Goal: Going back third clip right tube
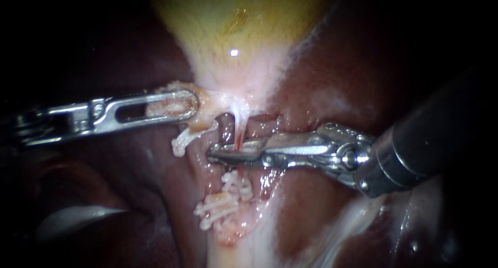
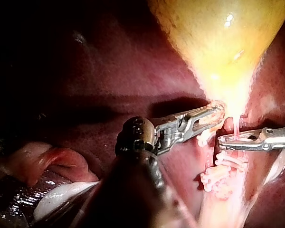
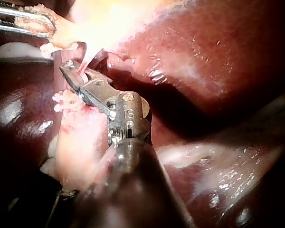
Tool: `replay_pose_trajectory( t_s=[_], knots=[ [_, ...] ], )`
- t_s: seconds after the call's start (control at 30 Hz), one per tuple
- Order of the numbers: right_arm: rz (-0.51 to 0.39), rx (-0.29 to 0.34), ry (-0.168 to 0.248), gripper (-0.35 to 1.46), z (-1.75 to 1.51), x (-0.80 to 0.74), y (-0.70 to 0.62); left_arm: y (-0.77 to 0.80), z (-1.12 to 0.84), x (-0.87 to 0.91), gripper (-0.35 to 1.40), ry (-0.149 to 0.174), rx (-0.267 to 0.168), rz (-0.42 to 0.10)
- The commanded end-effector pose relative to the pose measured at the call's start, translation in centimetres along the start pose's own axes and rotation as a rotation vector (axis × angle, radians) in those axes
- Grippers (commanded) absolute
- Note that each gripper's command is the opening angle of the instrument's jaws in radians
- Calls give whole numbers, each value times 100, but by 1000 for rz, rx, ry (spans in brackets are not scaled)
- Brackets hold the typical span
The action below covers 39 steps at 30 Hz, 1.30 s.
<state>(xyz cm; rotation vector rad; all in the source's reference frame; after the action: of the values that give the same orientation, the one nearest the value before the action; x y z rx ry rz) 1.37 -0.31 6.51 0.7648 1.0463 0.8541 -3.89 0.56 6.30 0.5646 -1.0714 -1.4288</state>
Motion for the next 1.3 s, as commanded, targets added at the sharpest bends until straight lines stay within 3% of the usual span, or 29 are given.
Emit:
replay_pose_trajectory(
  t_s=[0.03, 0.47, 0.6, 0.7, 1.3],
  knots=[
    [0, 0, 0, -35, 0, 0, 1, 0, 0, 0, -35, 0, 0, 0],
    [-23, 9, -5, -35, -2, 0, 1, 0, 0, 0, -35, 0, 0, 0],
    [-130, 25, -3, 28, 2, -1, 2, 0, 0, 0, -35, 0, 0, 0],
    [-163, 30, -5, 47, 6, -5, 3, 0, 0, 0, -35, 0, 0, 0],
    [-353, 22, 5, 50, -5, -23, 38, 0, 0, 1, -35, 0, 0, 1]
  ],
)
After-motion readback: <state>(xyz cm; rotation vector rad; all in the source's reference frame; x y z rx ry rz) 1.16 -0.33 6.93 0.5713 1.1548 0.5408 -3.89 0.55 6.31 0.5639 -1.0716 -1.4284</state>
